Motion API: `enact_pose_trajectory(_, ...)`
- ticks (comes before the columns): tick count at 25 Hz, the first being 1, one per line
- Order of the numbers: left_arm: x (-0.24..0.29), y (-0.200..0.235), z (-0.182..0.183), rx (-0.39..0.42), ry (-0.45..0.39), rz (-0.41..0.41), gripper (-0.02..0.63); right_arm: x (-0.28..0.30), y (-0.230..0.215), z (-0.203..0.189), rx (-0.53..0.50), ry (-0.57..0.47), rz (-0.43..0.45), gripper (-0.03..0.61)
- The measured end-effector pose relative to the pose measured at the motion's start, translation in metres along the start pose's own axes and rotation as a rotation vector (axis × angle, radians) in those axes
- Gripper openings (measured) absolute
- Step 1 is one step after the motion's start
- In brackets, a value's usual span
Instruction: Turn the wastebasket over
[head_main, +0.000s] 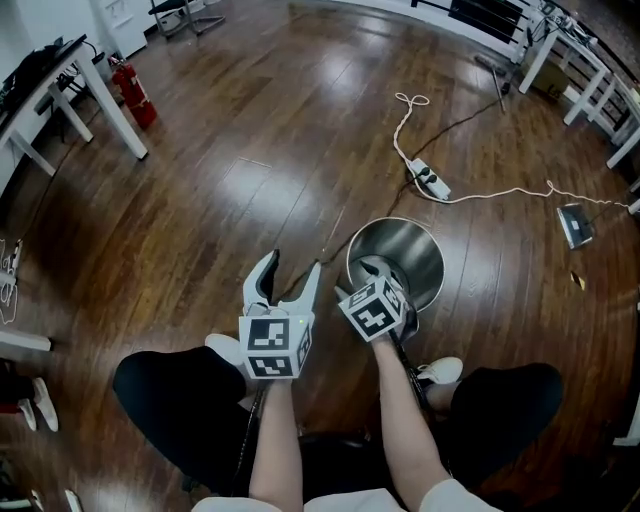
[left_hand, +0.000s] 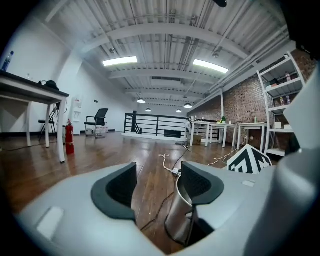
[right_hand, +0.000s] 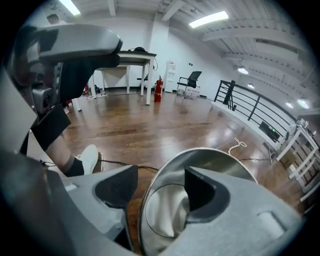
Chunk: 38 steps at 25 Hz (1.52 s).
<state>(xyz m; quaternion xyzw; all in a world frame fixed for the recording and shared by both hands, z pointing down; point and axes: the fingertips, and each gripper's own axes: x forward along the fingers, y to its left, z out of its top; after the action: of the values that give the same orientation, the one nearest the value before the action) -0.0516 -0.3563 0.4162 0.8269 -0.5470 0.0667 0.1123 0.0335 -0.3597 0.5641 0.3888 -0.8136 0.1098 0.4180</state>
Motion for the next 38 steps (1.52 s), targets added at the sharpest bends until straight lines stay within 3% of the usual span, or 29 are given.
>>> enact_pose_trajectory(2,0.003,0.005,-0.005,-0.021,0.014,0.008,0.301,0.007,0.0,-0.002,0.01,0.021,0.008,0.249)
enact_pose_trajectory(7,0.007,0.002,-0.008,-0.032,0.028,0.003,0.296,0.017,0.007,-0.004,0.034,0.069,0.06,0.084)
enact_pose_trajectory(9,0.006,0.002,-0.008,-0.035,0.035,0.004,0.296,0.016,0.005,-0.004,0.078,0.067,0.061,0.077)
enact_pose_trajectory(12,0.003,0.004,-0.008,-0.038,0.038,0.012,0.296,0.011,0.003,-0.01,0.225,0.037,0.1,0.047)
enact_pose_trajectory(16,0.002,0.005,-0.008,-0.04,0.036,0.014,0.295,-0.002,0.0,-0.001,0.275,-0.012,0.154,0.044)
enact_pose_trajectory(23,0.003,-0.002,-0.009,-0.034,0.037,0.003,0.295,-0.057,-0.033,0.034,0.506,-0.28,0.283,0.04)
enact_pose_trajectory(29,0.001,0.007,-0.015,-0.034,0.056,0.022,0.295,-0.073,-0.041,0.029,0.596,-0.414,0.399,0.034)
enact_pose_trajectory(34,-0.001,0.016,-0.022,-0.043,0.071,0.037,0.295,-0.079,-0.077,-0.003,0.723,-0.464,0.325,0.038)
enact_pose_trajectory(38,0.002,0.009,-0.031,-0.048,0.086,0.025,0.295,-0.082,-0.126,-0.081,0.794,-0.289,0.132,0.073)
